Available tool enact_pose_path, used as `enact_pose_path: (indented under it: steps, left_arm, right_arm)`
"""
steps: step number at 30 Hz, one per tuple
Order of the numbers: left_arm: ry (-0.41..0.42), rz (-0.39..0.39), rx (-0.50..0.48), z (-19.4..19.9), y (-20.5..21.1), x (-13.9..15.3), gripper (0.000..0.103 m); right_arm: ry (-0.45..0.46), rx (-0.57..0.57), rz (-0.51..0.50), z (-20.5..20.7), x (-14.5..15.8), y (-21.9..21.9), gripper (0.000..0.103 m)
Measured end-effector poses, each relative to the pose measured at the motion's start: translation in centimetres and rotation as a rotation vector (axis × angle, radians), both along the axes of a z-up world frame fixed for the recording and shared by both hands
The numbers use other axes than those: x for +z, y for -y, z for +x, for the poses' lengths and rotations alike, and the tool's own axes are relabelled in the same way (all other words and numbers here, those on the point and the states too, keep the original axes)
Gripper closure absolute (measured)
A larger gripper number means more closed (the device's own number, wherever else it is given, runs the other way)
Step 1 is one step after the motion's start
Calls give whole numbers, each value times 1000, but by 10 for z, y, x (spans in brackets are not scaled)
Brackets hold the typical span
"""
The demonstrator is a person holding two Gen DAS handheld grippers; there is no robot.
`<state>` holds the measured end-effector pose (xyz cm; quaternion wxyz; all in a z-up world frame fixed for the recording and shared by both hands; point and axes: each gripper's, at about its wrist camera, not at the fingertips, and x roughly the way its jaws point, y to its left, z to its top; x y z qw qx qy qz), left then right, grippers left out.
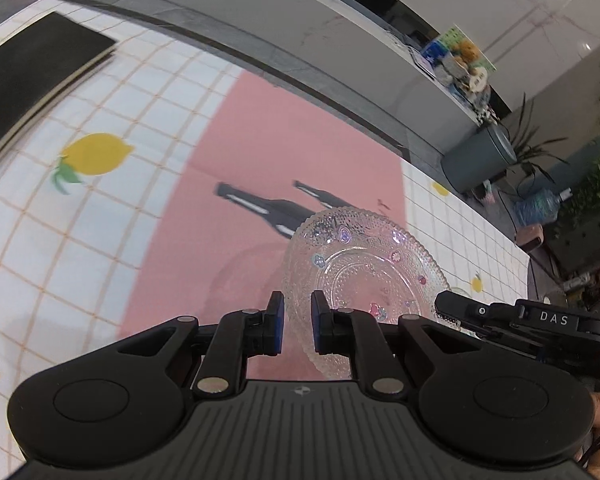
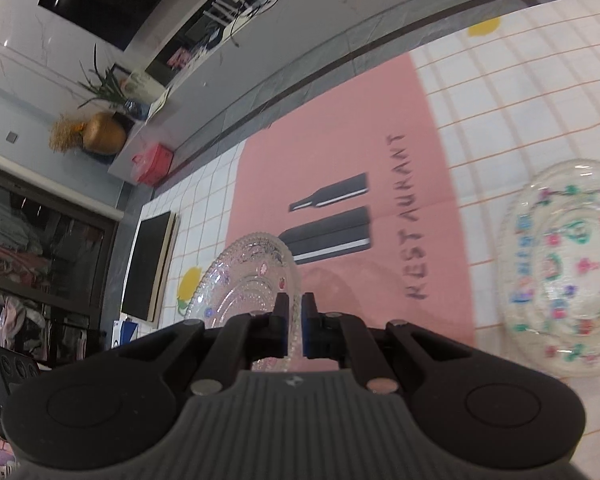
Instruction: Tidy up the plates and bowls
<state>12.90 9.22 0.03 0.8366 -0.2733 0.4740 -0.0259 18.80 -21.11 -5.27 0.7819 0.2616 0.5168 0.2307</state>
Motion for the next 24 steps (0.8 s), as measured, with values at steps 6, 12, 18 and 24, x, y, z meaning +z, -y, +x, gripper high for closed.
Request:
enact_pose_path:
  steps: [6,12,18,24]
  left_arm:
    - [-1,-1,-34,10,41,3,88]
    - [-9,45,-93,22,89,9,88]
    - [-18,72,-142,35,130,9,88]
    - [-79,54,-173,51,167,-8,88]
  right_arm:
    - [1,-51,9,-5,0,44,99]
    - [9,-111,22,-12,-2,90,99]
    - [-2,-163,44,-18,-7,134,99]
    - [-35,-224,51,-18,-26,175,99]
